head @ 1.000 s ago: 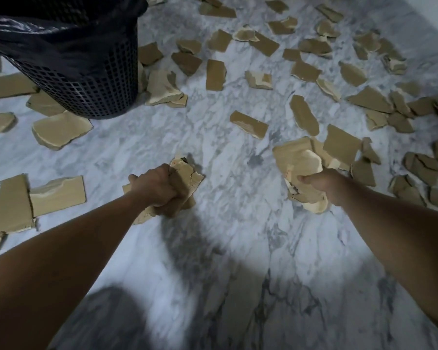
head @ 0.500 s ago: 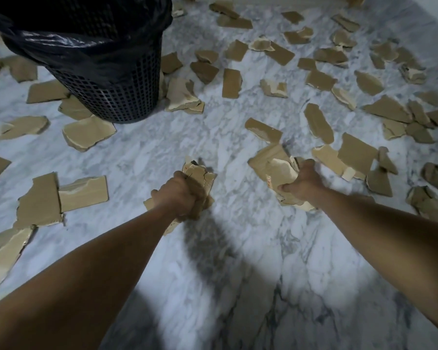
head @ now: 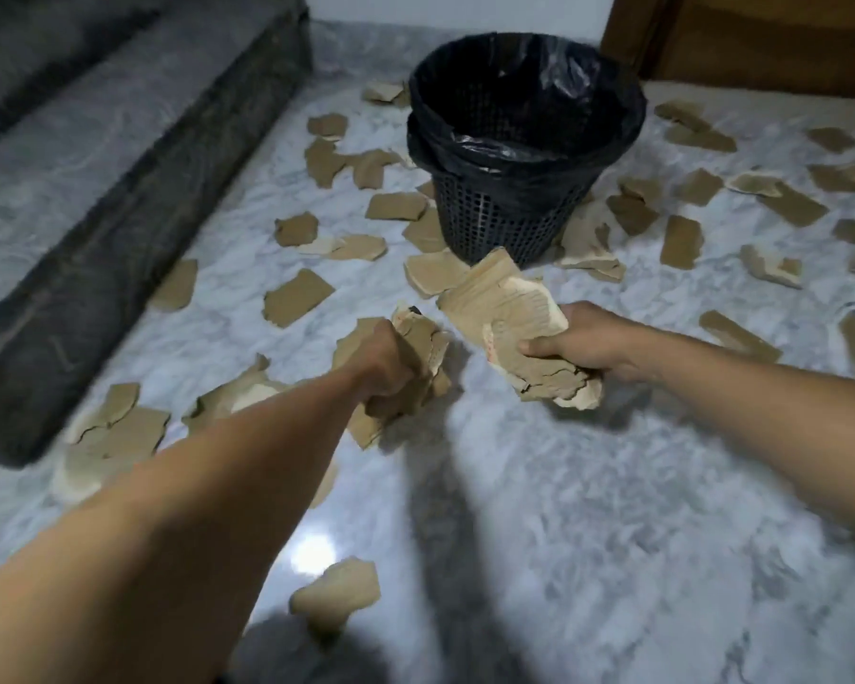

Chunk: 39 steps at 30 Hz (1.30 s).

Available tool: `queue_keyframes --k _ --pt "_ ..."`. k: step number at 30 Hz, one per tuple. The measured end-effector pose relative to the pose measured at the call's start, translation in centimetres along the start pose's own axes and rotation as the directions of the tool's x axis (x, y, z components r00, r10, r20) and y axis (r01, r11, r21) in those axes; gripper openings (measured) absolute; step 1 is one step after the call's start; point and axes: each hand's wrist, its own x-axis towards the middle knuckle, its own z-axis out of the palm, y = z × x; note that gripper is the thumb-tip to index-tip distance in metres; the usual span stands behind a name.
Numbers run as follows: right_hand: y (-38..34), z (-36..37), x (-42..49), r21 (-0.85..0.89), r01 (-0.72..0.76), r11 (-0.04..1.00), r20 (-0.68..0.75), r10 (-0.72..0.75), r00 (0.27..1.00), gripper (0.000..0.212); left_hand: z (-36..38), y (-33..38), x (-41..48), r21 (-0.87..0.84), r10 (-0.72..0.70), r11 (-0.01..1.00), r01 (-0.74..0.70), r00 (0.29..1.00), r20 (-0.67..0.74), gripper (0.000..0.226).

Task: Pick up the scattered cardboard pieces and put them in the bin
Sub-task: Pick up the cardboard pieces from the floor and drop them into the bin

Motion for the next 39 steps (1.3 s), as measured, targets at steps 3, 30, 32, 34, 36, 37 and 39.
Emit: queue_keyframes --k 3,30,32,34,36,37,39 --pt "-5.8 2.7 -0.7 -0.449 0.188 0.874 0.299 -0.052 0.953 0.024 -5.3 -5.7 -1.0 0.059 -0.089 0.994 0.090 0.996 -0.014 0.062" --pt "-3.9 18.0 1.1 -0.779 0.246 0.577 0.435 0.216 0.874 0.052 -0.5 -14.9 -8.7 0.229 -0.201 0.964 0.134 0.933 0.299 0.053" --pt "-5.7 15.9 2.5 -0.758 0.195 0.622 0.384 0.185 0.905 0.052 -1.2 -16.1 -8.9 0.184 -0.240 0.963 0.196 0.935 0.260 0.056" --pt "-7.4 15.7 3.7 -0.603 0.121 0.789 0.334 0.112 0.936 0.054 -2.2 -17.5 -9.3 0.172 -0.318 0.941 0.293 0.937 0.144 0.065" --pt "-9.2 17.7 4.4 -0.457 0.102 0.883 0.292 0.041 0.955 0.059 -2.9 -18.9 -9.7 0.174 -0.399 0.905 0.389 0.916 0.027 0.074" --pt "-10.1 19.3 4.9 -0.461 0.121 0.879 0.274 0.011 0.962 0.062 -3.2 -19.4 -10.0 0.184 -0.414 0.895 0.406 0.910 0.006 0.076" --pt "-11.5 23.0 5.7 -0.574 0.180 0.799 0.248 -0.040 0.968 0.070 -3.1 -20.4 -10.2 0.166 -0.441 0.886 0.434 0.898 0.004 0.083"
